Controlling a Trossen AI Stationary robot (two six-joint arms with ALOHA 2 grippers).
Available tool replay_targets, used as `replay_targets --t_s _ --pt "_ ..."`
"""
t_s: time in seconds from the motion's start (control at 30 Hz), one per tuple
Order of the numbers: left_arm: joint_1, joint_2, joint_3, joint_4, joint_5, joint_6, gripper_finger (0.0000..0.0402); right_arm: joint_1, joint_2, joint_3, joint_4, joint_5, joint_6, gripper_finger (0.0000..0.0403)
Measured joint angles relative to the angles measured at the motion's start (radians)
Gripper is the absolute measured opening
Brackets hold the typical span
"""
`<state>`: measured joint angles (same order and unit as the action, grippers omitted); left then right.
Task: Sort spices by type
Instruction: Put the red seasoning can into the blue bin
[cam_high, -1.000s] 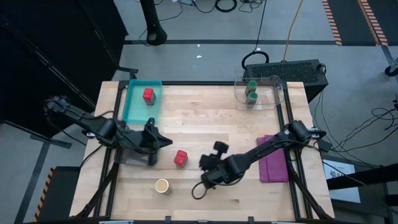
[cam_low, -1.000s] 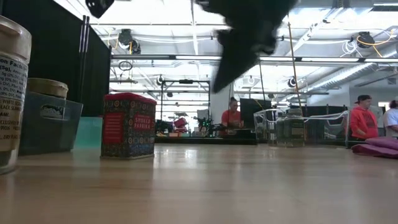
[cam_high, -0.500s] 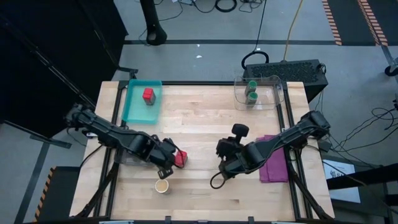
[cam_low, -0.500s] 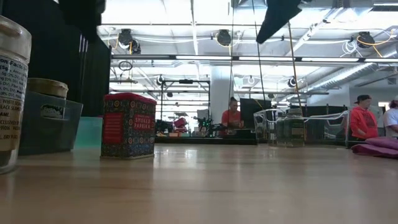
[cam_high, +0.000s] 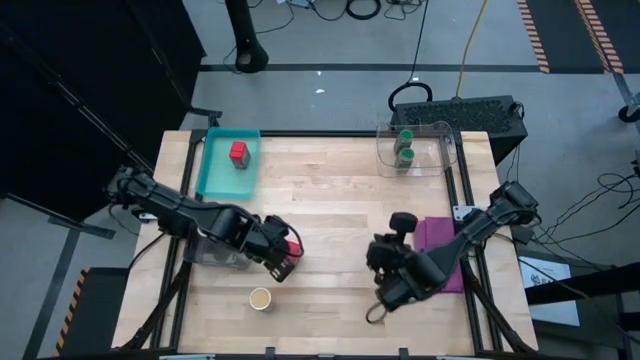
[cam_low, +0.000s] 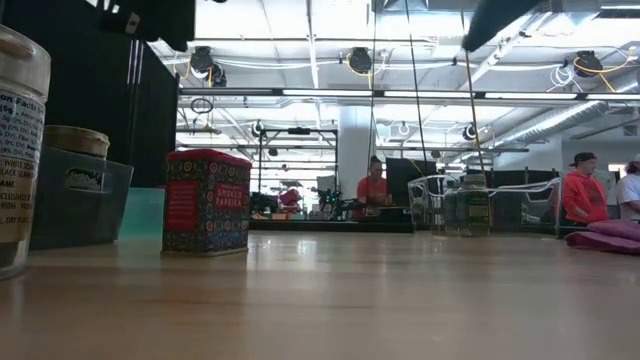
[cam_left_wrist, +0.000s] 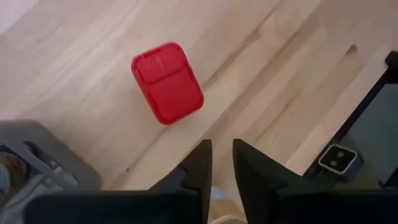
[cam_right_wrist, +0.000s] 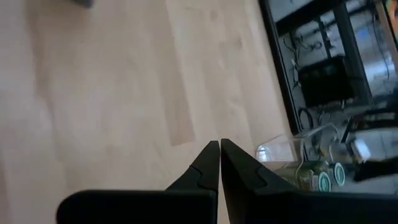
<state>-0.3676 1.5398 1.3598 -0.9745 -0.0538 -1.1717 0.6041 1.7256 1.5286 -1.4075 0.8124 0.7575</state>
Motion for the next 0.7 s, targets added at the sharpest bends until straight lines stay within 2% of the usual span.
replay_targets --t_s 0.13,0.27,0.43,0.57,0.7 --pt "0.010 0.021 0.000 0.024 -0.024 0.030 0.0111 0.035 -0.022 -0.006 -0.034 0.012 0.000 0.0000" --pt "0.013 0.070 0.000 0.052 -0.055 0.081 0.0172 0.036 -0.080 -0.006 -0.047 0.031 0.063 0.0000" --pt "0.043 0.136 -0.002 0.041 -0.054 0.079 0.0243 0.039 -0.135 -0.034 0.002 0.102 0.144 0.0000" --pt "0.095 0.142 -0.002 0.040 0.043 0.079 0.0267 0.039 -0.144 -0.080 0.022 0.099 0.124 0.0000" --pt "0.129 0.142 -0.002 0.028 0.069 0.079 0.0270 0.038 -0.146 -0.097 0.021 0.098 0.122 0.0000"
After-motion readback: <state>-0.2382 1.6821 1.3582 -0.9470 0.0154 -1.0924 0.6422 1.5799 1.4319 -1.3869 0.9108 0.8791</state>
